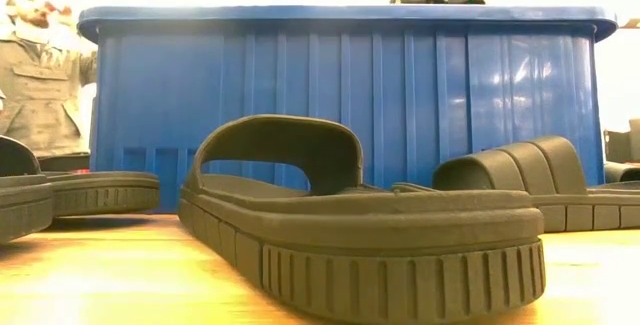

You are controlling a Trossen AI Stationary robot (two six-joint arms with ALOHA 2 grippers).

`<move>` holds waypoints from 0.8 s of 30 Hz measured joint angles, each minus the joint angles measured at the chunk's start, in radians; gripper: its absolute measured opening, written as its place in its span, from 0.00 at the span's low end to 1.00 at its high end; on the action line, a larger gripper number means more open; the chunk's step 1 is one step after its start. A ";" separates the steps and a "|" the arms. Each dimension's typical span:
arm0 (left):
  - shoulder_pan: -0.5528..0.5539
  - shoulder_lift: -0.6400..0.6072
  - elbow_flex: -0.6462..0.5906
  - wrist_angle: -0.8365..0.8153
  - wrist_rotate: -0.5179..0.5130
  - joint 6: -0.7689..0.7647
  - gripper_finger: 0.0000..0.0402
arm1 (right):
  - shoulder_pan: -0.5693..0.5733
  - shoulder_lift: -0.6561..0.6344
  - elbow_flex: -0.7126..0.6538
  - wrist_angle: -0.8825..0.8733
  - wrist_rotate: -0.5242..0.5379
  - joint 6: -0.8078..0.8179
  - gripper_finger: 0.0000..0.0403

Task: Pick and place slides into bin
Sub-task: Stack the pink slide on top of the pink slide into the blue bin

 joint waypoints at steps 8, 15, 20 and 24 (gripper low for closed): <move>0.006 0.000 0.000 -0.025 0.004 0.026 0.75 | -0.005 0.000 -0.064 0.088 0.001 -0.138 0.02; 0.006 0.000 0.000 -0.056 0.004 0.027 0.75 | -0.026 0.000 -0.124 0.123 -0.009 -0.159 0.02; 0.006 0.000 0.000 -0.055 0.005 0.027 0.75 | -0.036 -0.001 -0.170 0.192 -0.036 -0.154 0.02; 0.006 0.000 0.000 -0.055 0.005 0.027 0.75 | -0.035 -0.002 -0.187 0.217 -0.037 -0.156 0.02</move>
